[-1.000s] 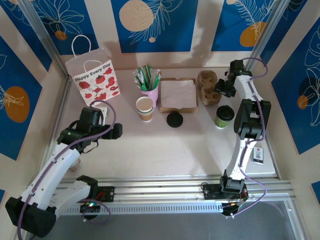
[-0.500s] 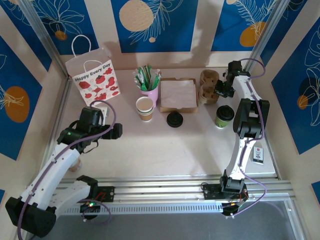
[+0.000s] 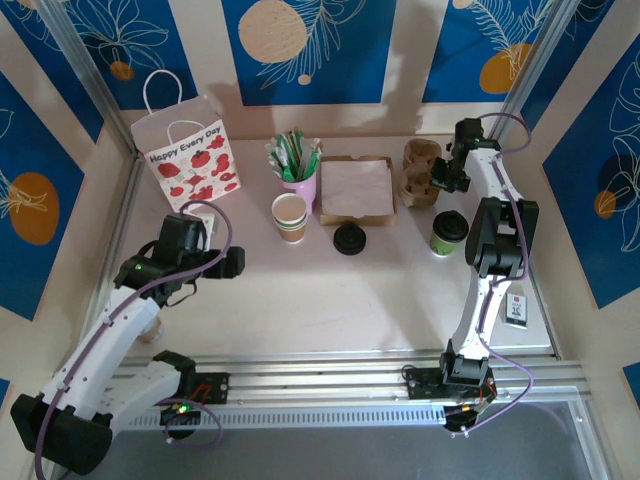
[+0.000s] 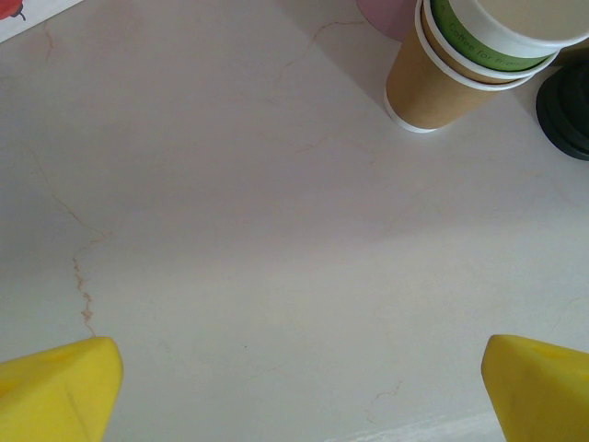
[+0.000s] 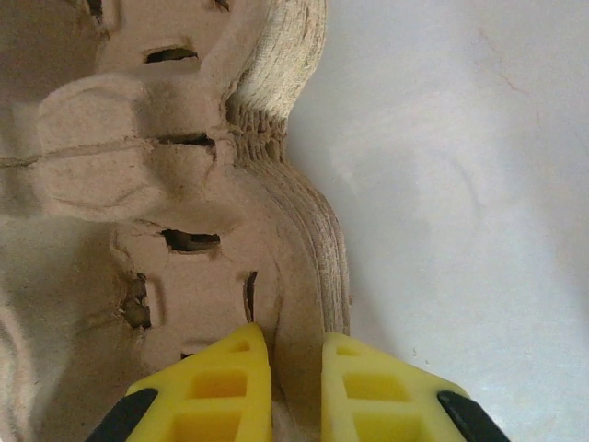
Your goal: Pack the takeout coffee
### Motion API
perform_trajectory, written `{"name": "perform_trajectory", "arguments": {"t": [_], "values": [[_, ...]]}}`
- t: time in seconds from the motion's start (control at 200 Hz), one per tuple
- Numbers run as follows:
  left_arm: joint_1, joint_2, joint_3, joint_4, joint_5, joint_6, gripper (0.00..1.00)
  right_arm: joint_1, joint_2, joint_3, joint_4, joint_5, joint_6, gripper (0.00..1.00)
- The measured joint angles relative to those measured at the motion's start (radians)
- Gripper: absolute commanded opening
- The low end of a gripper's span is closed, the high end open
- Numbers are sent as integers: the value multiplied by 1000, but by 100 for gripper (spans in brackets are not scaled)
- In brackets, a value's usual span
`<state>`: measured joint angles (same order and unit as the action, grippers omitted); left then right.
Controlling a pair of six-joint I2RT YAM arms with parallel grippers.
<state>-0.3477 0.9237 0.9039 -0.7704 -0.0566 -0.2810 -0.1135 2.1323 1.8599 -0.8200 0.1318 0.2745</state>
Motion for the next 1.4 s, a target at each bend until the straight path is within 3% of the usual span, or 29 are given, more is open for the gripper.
{"name": "perform_trajectory", "arguments": {"t": [0.18, 0.68, 1.015, 1.145, 1.4], "values": [[0, 0, 0, 0, 0, 0, 100, 7, 0, 6, -14, 16, 0, 9], [0, 0, 0, 0, 4, 0, 100, 11, 0, 20, -45, 45, -3, 19], [0, 0, 0, 0, 7, 2, 100, 27, 0, 32, -63, 81, -10, 19], [0, 1, 0, 0, 8, 2, 100, 34, 0, 44, -69, 95, -16, 13], [0, 1, 0, 0, 12, 2, 100, 47, 1, 63, -87, 128, -20, 18]]}}
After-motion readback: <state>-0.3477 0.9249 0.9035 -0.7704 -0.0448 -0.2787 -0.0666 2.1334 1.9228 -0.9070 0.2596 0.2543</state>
